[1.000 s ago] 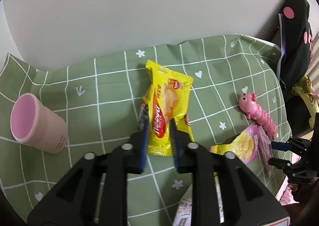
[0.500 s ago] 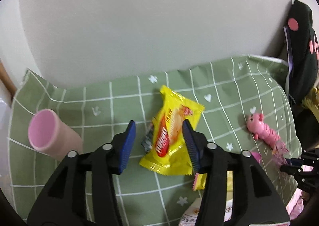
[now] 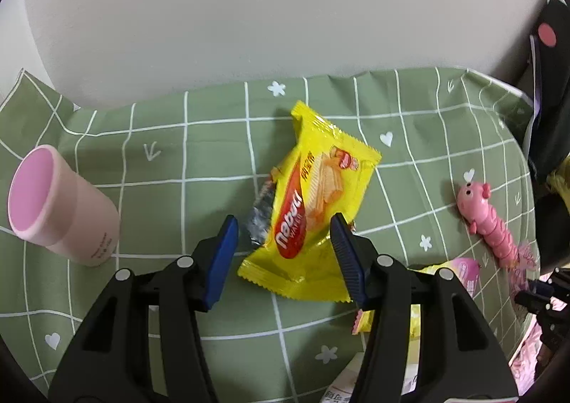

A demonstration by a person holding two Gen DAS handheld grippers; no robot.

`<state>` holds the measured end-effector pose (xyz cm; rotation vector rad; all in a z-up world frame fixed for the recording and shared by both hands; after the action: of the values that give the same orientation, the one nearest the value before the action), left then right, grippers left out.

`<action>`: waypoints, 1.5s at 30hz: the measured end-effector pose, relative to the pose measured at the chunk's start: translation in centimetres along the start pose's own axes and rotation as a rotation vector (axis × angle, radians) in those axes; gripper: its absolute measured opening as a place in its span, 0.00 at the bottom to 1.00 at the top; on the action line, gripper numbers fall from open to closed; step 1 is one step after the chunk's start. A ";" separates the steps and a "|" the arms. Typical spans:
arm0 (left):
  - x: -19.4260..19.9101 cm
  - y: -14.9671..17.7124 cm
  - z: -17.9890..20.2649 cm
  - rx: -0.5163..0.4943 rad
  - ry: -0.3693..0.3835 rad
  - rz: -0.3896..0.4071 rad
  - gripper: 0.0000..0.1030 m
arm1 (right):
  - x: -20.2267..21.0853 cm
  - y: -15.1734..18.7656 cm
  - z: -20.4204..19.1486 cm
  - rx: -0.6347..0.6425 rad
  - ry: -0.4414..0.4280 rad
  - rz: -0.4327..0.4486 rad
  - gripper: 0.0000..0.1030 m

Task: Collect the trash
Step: 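Lift the nabati pack with the left gripper while the right gripper lifts the pink strip, then carry the nabati pack and pink strip over the yellow trash bag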

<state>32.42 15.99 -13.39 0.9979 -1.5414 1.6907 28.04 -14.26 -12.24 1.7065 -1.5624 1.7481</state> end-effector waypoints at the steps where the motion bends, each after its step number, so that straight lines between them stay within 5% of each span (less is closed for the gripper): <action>1: 0.0 0.0 0.2 -0.002 -0.012 -0.003 0.48 | 0.0 0.0 0.0 0.000 0.000 0.002 0.11; 5: -0.1 -0.2 0.7 0.005 -0.068 -0.019 0.37 | 0.0 0.1 0.0 -0.005 -0.003 0.010 0.11; 7: -0.1 -0.2 0.5 0.015 -0.091 -0.024 0.20 | 0.0 0.1 0.1 -0.009 -0.003 0.013 0.11; 14: 1.1 0.1 -1.0 0.089 0.000 -0.014 0.04 | 0.2 0.3 0.4 -0.037 0.004 0.036 0.11; 20: 4.1 -0.8 -1.4 0.117 0.078 0.060 0.02 | 0.9 -0.1 0.2 -0.041 0.019 0.065 0.11; 28: 7.6 -2.7 1.5 0.035 0.122 0.153 0.02 | 2.3 -0.4 0.7 -0.052 0.064 0.106 0.11; 36: 11.7 -5.1 8.2 -0.093 0.239 0.241 0.02 | 6.5 0.0 2.0 -0.105 0.136 0.202 0.11; 45: 15.4 -6.6 18.0 -0.266 0.460 0.283 0.02 | 14.9 1.1 4.6 -0.186 0.299 0.368 0.11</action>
<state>32.27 -1.68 3.72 0.2364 -1.5829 1.6901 25.55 -25.50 -1.59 1.0638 -1.9092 1.8433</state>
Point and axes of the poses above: each gripper's, at about its wrist camera, not at the fingertips, and x roughly against the way its jaws point, z to its right, y to its underside, the point moved 1 cm from there along -x, roughly the way its jaws point, and after that the axes turned 9 degrees about -y, right-handed, at the moved point
